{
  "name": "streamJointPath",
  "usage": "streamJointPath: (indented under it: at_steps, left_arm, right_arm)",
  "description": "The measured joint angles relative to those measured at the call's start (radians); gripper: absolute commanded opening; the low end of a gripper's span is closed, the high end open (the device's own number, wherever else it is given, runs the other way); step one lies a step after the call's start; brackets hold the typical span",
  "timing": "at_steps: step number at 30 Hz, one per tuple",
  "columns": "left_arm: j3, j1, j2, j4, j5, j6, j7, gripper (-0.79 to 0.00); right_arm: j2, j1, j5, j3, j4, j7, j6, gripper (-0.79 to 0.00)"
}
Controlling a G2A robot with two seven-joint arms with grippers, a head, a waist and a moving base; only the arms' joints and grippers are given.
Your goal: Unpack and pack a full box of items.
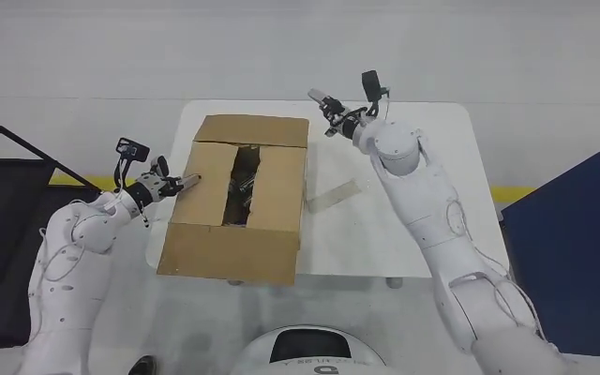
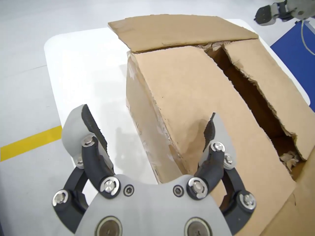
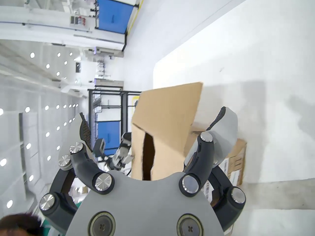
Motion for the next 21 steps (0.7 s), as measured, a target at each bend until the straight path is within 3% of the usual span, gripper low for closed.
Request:
streamJointPath:
  at_steps: [3, 11, 21]
  left_arm:
    - [-0.012, 0.012, 0.004, -0.003, -0.011, -0.003, 0.005, 0.000]
    - [-0.069, 0.068, 0.016, 0.000, -0.068, -0.034, 0.027, 0.000]
    - [-0.201, 0.147, 0.044, 0.069, -0.235, -0.208, 0.032, 0.000]
  right_arm:
    - [-0.021, 0.053, -0.022, -0.060, 0.097, 0.002, 0.003, 0.000]
    - [-0.068, 0.160, 0.253, -0.072, 0.361, 0.181, -0.183, 0.000]
    - [-0.097, 0.221, 0.522, -0.015, 0.537, 0.341, -0.387, 0.000]
